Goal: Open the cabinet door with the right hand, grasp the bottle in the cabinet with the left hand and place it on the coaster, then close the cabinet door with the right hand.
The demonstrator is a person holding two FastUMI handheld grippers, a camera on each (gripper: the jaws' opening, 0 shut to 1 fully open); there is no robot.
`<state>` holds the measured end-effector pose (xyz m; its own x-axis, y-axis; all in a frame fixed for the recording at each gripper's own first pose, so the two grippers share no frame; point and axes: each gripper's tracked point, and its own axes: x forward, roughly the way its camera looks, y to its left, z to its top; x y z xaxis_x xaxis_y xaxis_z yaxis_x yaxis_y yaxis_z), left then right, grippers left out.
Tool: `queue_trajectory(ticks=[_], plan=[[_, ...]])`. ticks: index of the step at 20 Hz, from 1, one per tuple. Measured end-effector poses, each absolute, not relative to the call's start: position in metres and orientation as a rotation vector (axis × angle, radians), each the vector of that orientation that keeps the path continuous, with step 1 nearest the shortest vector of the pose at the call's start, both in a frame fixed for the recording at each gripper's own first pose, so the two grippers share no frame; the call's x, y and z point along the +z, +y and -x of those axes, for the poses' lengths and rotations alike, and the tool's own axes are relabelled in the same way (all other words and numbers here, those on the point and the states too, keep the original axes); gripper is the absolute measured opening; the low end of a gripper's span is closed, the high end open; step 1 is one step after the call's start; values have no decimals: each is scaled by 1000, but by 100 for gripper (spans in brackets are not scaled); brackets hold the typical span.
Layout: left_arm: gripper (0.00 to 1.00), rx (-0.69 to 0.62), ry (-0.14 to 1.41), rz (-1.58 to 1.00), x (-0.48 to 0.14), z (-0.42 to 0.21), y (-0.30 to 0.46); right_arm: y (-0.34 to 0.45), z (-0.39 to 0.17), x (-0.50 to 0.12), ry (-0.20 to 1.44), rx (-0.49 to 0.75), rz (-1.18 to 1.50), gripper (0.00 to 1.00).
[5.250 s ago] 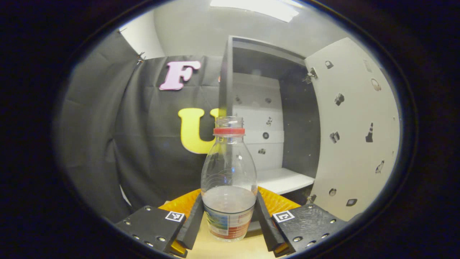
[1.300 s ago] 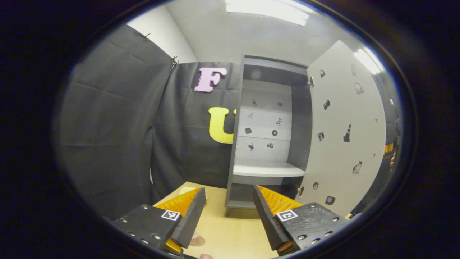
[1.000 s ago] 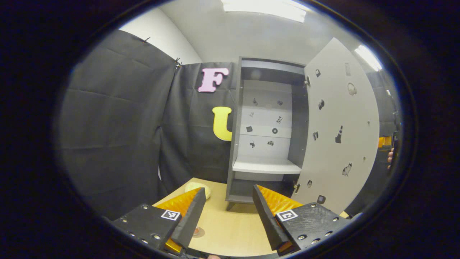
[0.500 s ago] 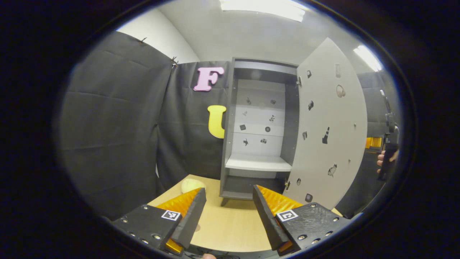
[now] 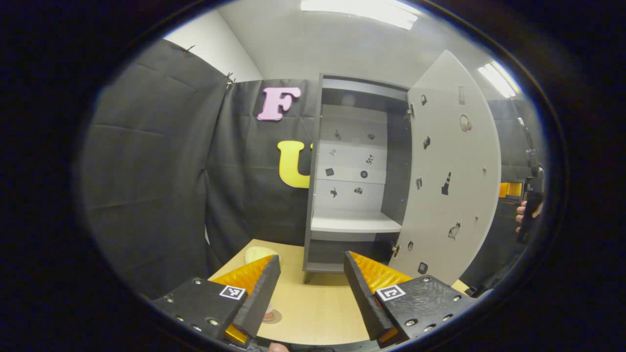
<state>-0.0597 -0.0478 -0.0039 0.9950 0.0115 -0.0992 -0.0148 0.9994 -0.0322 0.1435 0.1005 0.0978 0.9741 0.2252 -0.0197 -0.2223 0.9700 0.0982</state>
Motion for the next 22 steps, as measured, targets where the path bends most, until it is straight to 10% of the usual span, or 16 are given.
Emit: queue_trajectory(ticks=[22], plan=[[82, 102, 112, 62, -17, 26, 96, 341, -194, 89, 61, 487, 33, 92]])
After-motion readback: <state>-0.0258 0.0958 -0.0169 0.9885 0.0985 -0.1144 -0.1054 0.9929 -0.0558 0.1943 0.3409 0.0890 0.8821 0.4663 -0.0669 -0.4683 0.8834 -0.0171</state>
